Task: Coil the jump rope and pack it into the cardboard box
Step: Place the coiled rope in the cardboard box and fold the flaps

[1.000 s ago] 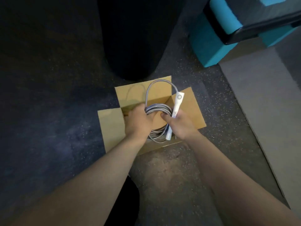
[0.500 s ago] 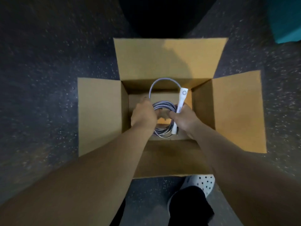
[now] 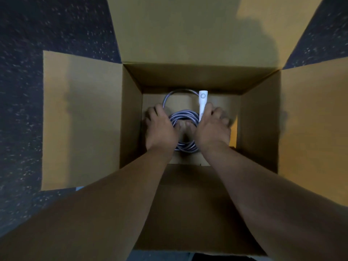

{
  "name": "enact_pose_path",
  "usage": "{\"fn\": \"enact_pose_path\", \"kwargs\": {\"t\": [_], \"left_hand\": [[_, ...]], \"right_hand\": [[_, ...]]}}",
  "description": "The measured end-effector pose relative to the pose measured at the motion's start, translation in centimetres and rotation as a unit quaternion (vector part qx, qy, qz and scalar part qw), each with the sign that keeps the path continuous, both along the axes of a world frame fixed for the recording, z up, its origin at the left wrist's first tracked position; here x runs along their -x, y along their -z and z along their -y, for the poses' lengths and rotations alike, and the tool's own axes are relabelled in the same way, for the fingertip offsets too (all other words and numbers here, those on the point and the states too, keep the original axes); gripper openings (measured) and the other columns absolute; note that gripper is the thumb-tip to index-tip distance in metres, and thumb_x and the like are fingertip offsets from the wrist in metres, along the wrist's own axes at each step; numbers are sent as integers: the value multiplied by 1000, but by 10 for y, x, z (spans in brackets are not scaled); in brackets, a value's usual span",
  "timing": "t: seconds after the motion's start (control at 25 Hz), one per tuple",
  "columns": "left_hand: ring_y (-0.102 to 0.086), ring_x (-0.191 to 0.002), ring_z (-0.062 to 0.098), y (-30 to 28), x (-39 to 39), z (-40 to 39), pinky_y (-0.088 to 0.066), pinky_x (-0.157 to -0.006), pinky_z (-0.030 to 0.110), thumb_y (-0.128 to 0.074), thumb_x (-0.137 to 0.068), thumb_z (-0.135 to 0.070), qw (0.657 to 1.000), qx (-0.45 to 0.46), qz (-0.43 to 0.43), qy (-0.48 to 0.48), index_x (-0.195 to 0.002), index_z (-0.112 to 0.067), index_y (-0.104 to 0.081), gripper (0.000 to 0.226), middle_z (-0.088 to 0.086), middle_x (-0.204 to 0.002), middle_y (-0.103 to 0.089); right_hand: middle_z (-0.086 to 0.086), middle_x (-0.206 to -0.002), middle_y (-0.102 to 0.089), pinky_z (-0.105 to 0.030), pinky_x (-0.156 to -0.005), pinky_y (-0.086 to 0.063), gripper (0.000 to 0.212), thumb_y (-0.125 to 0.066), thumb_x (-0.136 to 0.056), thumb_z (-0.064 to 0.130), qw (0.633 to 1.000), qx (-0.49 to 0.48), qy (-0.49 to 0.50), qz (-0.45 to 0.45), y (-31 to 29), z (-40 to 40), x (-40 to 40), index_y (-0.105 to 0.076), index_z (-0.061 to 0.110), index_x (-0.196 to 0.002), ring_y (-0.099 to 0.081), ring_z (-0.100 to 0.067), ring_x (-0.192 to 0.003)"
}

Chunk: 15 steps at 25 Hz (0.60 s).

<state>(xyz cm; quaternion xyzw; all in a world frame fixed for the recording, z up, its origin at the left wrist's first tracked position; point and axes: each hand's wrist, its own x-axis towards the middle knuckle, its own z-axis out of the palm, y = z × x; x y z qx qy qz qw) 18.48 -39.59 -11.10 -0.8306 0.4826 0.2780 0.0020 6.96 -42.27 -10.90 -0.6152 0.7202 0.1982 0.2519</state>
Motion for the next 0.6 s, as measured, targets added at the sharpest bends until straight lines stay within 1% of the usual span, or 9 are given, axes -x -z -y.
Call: {"fn": "enact_pose_path", "kwargs": {"t": [0.08, 0.16, 0.2, 0.28, 0.36, 0.44, 0.52, 0.6], "left_hand": [[-47, -126, 34, -12, 0, 1, -46, -90, 40, -73, -85, -40, 1000, 2, -29, -8, -133, -13, -41, 63, 14, -137, -44], [-44, -128, 30, -37, 0, 5, -44, -90, 38, -70, -86, -42, 999, 9, -45, -8, -135, -16, -41, 63, 10, -137, -45], [-44, -128, 29, -53, 0, 9, -44, -90, 39, -69, -87, -43, 999, 17, -51, -5, -136, -17, -42, 61, 9, -136, -47], [-45, -126, 28, -94, -4, 13, -45, -91, 42, -67, -87, -46, 998, 37, -59, -7, -134, -19, -46, 57, 6, -134, -49], [-48, -123, 28, -147, -13, 17, -44, -94, 42, -65, -87, -48, 996, 58, -60, -20, -130, -20, -51, 53, 5, -130, -53], [-50, -120, 28, -194, -25, 19, -45, -96, 42, -63, -87, -49, 995, 76, -53, -29, -128, -20, -53, 51, 5, -126, -55], [-51, -119, 25, -240, -36, 21, -46, -96, 44, -60, -88, -52, 995, 85, -38, -31, -128, -22, -53, 51, 3, -126, -55], [-51, -119, 23, -267, -46, 22, -47, -95, 44, -58, -89, -55, 995, 95, -26, -36, -129, -23, -52, 51, 1, -127, -55]], "right_hand": [[-21, -153, -33, -53, -94, -52, 96, -50, -91, 69, 999, -36, -7, -16, -14, 1, 3, -9, 11, -157, -44, -45, -132], [-20, -158, -31, -52, -100, -46, 99, -45, -92, 71, 999, -39, -12, 0, -40, 2, 8, -6, 10, -160, -39, -43, -137], [-19, -159, -31, -51, -102, -44, 95, -42, -94, 69, 999, -29, -20, 14, -55, 2, 11, -9, 10, -160, -39, -42, -138], [-19, -158, -37, -51, -102, -43, 82, -38, -98, 65, 998, -3, -31, 49, -96, 2, 17, -20, 14, -159, -42, -41, -137], [-20, -149, -48, -49, -98, -46, 69, -39, -99, 60, 997, 16, -29, 76, -150, 3, 21, -34, 15, -152, -47, -41, -132], [-19, -139, -57, -48, -96, -48, 61, -43, -99, 56, 995, 31, -7, 99, -197, 4, 25, -45, 15, -144, -52, -41, -126], [-18, -134, -61, -48, -96, -49, 58, -45, -99, 55, 991, 34, 19, 127, -240, 8, 28, -49, 15, -141, -54, -42, -124], [-18, -129, -64, -47, -94, -49, 55, -43, -99, 56, 988, 31, 27, 146, -265, 13, 36, -50, 15, -137, -56, -42, -121]]}}
